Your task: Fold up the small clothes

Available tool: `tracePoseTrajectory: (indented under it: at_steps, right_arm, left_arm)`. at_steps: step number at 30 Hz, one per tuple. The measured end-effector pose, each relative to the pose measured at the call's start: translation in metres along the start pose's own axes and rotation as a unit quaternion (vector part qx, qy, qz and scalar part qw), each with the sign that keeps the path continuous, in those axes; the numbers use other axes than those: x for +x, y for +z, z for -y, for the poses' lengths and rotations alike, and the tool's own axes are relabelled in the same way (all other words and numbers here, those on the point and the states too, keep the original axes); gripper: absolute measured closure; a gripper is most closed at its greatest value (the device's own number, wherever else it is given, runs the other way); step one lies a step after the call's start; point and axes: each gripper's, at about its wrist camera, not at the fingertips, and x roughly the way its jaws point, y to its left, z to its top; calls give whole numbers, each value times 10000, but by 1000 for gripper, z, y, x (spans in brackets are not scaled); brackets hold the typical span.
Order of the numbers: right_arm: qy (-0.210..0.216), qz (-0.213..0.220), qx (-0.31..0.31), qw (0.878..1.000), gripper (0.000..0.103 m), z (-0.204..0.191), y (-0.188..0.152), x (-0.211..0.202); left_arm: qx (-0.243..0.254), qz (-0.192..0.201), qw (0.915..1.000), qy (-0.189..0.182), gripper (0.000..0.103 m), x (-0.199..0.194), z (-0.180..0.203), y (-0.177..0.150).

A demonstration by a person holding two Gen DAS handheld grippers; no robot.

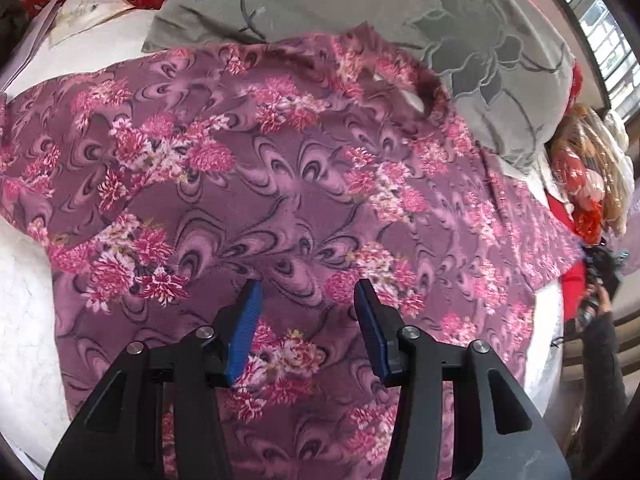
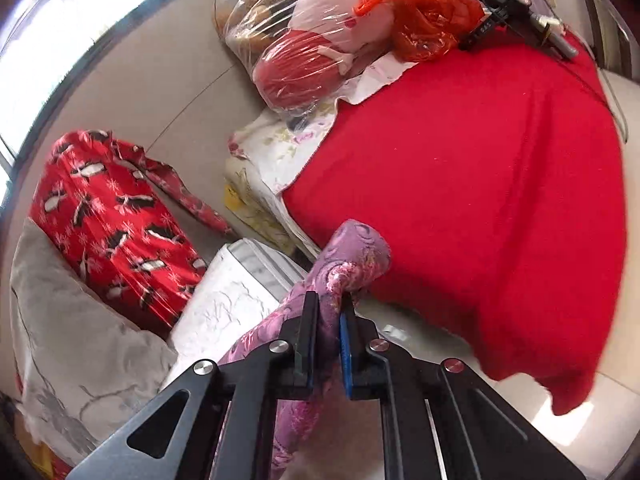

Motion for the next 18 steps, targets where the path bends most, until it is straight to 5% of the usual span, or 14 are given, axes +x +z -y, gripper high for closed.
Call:
tracePoseTrajectory:
  at_steps: [7, 18]
  right_arm:
    - [889, -277, -932, 9913, 93, -74, -31, -32]
    - [1773, -1468, -2217, 9476, 93, -205, -180, -49]
  left_arm:
    - [101, 67, 9999, -88, 51, -2, 4, -4]
    - [-146, -164, 9980, -591, 51, -21, -20, -9]
